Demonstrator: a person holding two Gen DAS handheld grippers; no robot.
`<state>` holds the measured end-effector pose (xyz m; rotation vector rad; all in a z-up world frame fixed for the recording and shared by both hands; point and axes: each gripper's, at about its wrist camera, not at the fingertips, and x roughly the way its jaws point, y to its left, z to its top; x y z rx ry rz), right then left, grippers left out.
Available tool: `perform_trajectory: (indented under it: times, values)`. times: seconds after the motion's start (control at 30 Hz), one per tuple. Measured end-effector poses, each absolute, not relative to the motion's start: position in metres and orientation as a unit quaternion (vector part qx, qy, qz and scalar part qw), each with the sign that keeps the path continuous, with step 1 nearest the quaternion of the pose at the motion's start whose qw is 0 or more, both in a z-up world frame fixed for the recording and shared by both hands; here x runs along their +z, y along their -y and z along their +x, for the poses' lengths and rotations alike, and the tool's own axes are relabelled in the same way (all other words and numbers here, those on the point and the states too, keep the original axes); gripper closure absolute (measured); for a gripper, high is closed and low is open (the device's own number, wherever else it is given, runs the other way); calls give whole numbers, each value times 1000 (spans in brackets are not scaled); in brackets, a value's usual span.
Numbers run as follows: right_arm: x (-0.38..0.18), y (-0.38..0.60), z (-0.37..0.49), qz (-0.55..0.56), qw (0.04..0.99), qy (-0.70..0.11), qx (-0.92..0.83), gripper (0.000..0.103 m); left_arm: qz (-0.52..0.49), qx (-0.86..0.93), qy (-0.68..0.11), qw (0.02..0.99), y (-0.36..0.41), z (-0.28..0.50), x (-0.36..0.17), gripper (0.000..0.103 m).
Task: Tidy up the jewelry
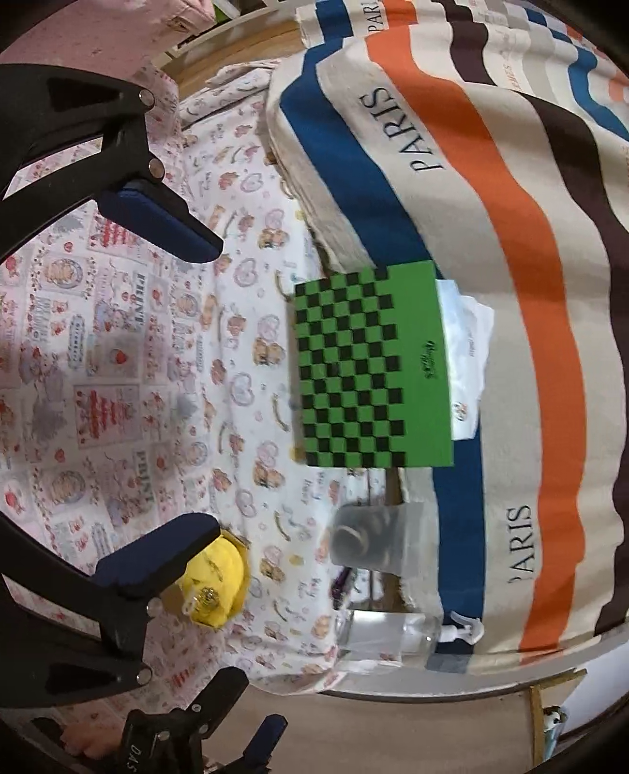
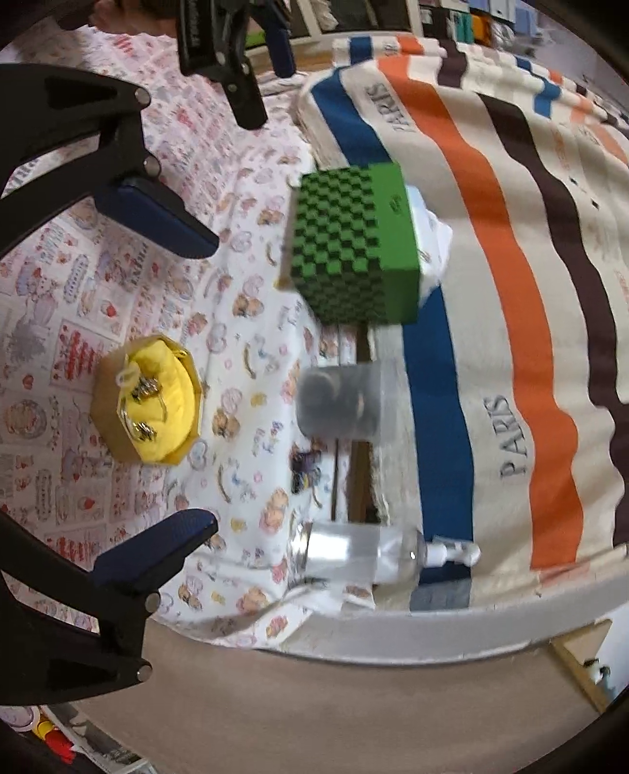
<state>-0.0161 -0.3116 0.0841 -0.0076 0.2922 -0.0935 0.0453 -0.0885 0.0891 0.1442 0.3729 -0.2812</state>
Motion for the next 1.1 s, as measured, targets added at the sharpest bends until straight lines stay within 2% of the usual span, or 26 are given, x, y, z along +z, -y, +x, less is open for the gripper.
perform_trajectory:
  times: [0.4,0.97,1.1]
  values:
    - [55,310,-8,10,985,-163,-51,0,34,-148,-185,971,75,52,59,0]
    - [43,305,-3,19,986,-166,-27,0,15,-134,-187,973,66,58,36,0]
    - [43,303,-3,16,986,-163,-29,0,42,-114,-151,981,71,48,31,0]
